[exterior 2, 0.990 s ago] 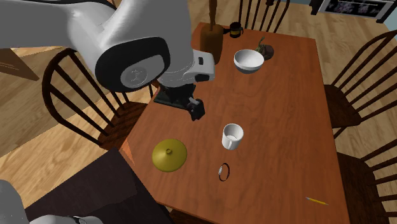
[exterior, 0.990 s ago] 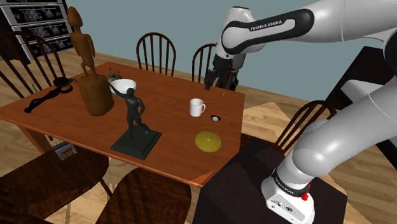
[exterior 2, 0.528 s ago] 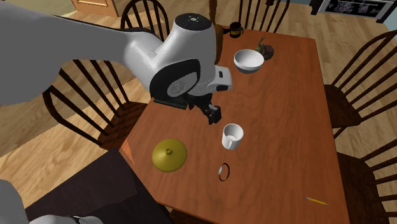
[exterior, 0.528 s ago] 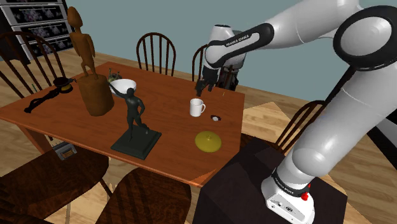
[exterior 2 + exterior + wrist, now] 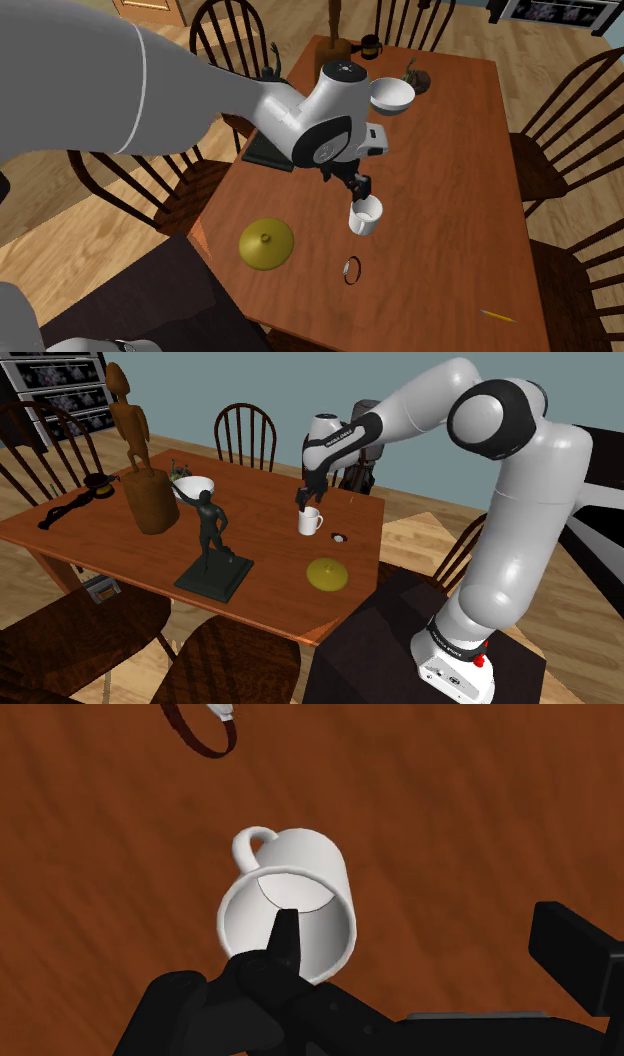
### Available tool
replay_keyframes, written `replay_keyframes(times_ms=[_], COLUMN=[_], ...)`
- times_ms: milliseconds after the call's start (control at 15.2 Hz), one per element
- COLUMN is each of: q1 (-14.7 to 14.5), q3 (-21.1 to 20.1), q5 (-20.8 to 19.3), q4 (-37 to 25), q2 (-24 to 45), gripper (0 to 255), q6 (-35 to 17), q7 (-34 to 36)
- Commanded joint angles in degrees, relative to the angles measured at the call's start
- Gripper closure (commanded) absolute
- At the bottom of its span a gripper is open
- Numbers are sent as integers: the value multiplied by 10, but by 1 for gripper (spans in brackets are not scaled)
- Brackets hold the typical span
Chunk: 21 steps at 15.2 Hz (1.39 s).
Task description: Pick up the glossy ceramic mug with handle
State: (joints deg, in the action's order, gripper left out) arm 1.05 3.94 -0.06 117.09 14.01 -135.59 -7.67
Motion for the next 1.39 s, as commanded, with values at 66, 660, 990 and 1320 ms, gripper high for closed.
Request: replay_keyframes(times_ms=[66, 660, 990, 1320], q1=[0, 3, 3, 3], q3=[3, 7, 7, 7], q5=[-8, -15, -14, -14], q4=[-47, -116, -115, -115], q2=[66, 174, 188, 187], gripper=[0, 0, 255, 255], q6=[-14, -47, -61, -61], q7=[4, 8, 8, 8])
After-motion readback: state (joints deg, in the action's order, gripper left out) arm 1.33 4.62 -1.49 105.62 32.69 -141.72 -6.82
